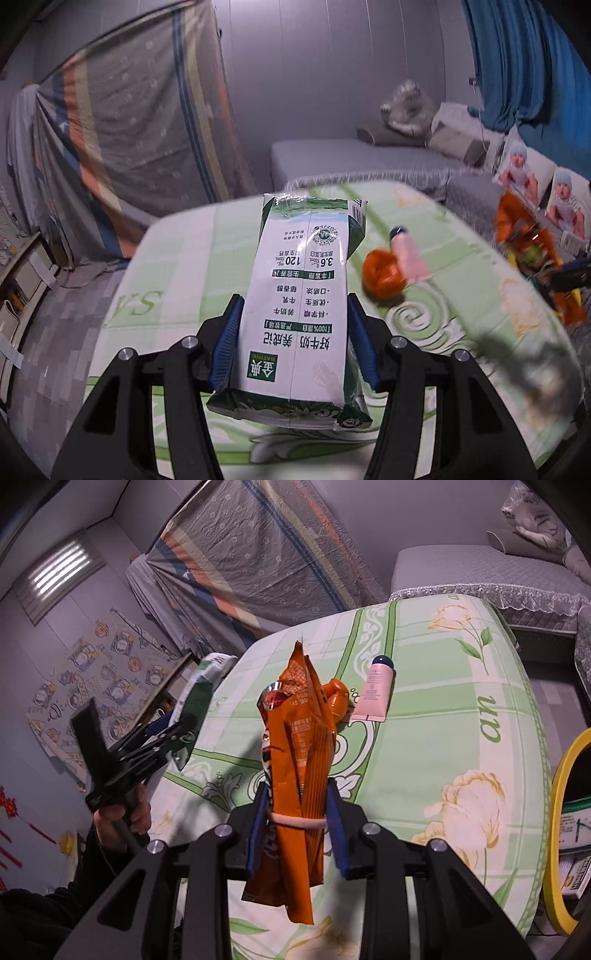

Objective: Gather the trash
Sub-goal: 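Grasp the green milk carton with the left tool and lift it, then carry wrapper and milk carton over the yellow bin and release both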

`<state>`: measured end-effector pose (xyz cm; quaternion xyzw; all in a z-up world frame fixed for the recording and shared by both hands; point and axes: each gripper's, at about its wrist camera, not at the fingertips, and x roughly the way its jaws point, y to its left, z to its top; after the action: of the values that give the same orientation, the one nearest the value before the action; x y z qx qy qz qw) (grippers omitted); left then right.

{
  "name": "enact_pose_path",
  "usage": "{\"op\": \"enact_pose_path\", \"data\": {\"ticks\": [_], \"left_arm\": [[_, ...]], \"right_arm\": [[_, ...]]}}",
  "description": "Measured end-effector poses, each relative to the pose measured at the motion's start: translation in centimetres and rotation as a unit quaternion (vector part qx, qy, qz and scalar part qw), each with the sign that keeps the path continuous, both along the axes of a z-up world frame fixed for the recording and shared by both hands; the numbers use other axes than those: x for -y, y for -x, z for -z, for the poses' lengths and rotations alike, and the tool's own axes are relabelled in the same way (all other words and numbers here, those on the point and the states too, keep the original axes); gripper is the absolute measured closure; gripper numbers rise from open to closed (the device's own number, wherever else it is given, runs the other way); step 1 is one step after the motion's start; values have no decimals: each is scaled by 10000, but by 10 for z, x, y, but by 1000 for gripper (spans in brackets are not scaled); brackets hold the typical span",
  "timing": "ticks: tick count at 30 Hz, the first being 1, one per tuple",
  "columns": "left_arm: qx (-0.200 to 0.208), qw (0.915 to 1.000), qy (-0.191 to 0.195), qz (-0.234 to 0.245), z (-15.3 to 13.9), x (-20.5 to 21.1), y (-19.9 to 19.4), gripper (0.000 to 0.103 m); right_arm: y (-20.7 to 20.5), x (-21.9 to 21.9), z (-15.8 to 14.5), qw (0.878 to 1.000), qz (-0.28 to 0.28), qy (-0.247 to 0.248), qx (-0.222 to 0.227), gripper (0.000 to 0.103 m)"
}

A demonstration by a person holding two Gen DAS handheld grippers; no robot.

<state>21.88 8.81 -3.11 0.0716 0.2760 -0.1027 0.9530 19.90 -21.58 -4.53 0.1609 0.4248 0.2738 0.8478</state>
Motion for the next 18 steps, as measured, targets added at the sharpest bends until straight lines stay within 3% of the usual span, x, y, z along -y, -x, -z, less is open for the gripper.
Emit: {"op": "enact_pose_path", "data": {"ticks": [4, 8, 12, 18], "left_arm": [[491, 9988, -13, 36, -32, 36, 32, 50], [634, 9973, 133, 343, -53, 84, 46, 50], [819, 9936, 142, 763, -63, 138, 53, 50], [822, 9844, 197, 1540, -61, 226, 53, 50]], "right_arm": [[13, 21, -9, 9995, 205, -133, 188, 75], [28, 58, -21, 9958, 761, -119, 486, 75], [46, 109, -26, 9858, 1522, -26, 705, 75], [68, 182, -10, 9650, 2540, 87, 650, 75]]}}
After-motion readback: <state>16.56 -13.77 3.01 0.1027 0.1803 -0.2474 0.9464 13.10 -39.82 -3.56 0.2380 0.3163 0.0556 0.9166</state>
